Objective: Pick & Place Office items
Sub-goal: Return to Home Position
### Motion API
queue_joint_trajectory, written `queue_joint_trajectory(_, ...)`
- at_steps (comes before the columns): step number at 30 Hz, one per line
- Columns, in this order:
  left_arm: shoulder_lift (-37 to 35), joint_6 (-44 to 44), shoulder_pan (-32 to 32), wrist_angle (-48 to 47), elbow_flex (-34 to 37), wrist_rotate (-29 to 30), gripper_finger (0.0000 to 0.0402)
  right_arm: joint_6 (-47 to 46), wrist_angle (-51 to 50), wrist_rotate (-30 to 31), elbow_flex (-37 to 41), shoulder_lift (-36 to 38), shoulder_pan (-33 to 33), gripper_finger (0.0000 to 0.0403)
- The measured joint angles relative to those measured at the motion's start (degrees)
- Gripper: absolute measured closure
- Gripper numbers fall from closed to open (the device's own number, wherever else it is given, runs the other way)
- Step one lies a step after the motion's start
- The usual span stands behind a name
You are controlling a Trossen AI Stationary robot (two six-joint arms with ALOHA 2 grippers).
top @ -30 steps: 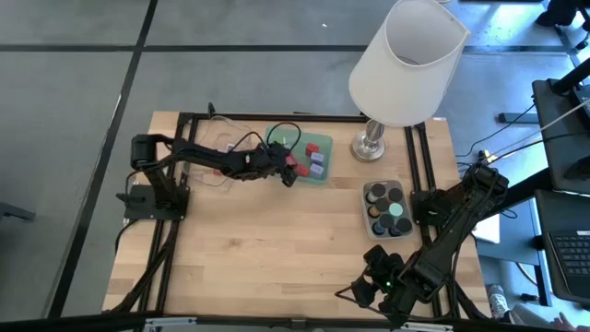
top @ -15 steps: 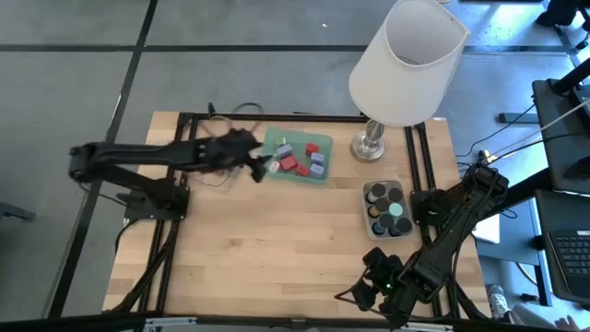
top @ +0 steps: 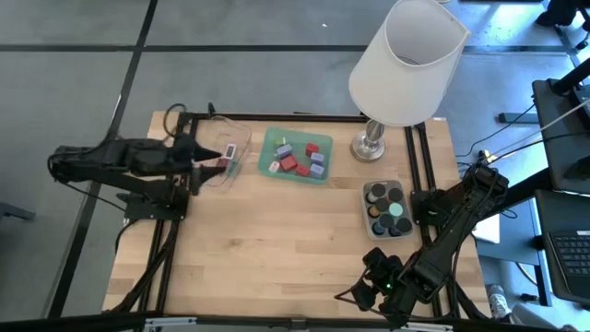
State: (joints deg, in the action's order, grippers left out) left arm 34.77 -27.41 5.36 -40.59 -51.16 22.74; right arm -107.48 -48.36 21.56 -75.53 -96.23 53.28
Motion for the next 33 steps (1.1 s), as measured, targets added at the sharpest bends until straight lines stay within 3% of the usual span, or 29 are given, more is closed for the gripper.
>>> queue_joint_trajectory(6, -5.87, -5.85, 0.62, -0.60, 0.00, -5.32, 0.0151, 2.51, 0.00, -0.03, 0.00, 0.00, 0.00, 0.0115)
queue_joint_trajectory(14, -9.45, -3.35, 0.92, -1.03, 2.98, -8.38, 0.0151, 12.79, 0.01, -0.15, 0.00, 0.00, 0.00, 0.0115)
queue_joint_trajectory(17, -12.12, -2.46, 1.68, 5.74, 9.68, -9.12, 0.0151, 17.13, 0.00, 1.90, 0.00, 0.00, 0.02, 0.0115)
queue_joint_trajectory(24, -19.14, 1.03, 2.59, 27.78, 26.02, -16.74, 0.0151, 23.81, 0.15, 18.88, 0.00, 0.00, -0.02, 0.0115)
queue_joint_trajectory(28, -22.39, 2.26, 2.59, 36.82, 32.49, -21.03, 0.0151, 26.01, 0.16, 22.18, 0.00, 0.00, 0.02, 0.0115)
queue_joint_trajectory(33, -25.25, 3.64, 2.59, 43.12, 38.21, -21.81, 0.0151, 25.89, 0.16, 25.10, 0.00, 0.00, 0.02, 0.0115)
